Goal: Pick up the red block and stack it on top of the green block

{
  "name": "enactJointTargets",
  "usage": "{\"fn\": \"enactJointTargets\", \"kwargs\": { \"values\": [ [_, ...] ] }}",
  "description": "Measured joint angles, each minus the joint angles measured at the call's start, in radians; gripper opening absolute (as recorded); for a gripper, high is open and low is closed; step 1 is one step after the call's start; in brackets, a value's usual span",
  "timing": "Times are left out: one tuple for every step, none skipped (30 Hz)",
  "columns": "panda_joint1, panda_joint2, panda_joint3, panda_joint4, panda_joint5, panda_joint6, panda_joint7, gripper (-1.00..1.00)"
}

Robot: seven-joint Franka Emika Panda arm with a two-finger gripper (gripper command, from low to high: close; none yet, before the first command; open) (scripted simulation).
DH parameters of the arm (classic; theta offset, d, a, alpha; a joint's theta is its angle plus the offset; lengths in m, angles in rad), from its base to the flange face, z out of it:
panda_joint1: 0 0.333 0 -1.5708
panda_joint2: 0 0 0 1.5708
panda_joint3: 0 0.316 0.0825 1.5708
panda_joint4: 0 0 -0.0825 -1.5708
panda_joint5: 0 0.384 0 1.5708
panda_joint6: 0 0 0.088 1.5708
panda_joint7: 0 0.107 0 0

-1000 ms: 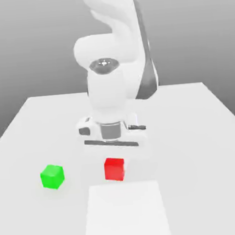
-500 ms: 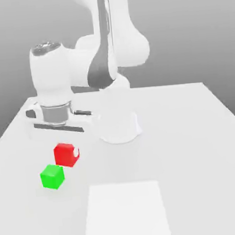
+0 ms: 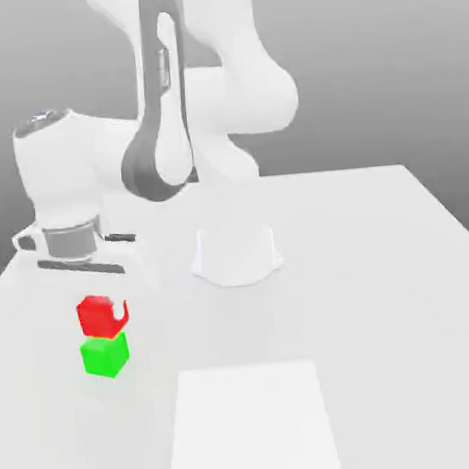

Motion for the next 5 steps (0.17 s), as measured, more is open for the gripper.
{"fn": "enactJointTargets", "kwargs": {
  "values": [
    [0.002, 0.019, -0.001, 0.000, 0.008, 0.022, -0.005, -1.00],
    [0.004, 0.038, -0.003, -0.001, 0.009, 0.044, -0.006, -1.00],
    [0.004, 0.056, -0.005, -0.002, -0.001, 0.067, 0.001, -1.00],
    [0.003, 0.068, -0.009, -0.003, -0.014, 0.083, 0.010, 1.00],
    [0.002, 0.068, -0.009, -0.003, -0.014, 0.083, 0.010, 1.00]
  ]
}}
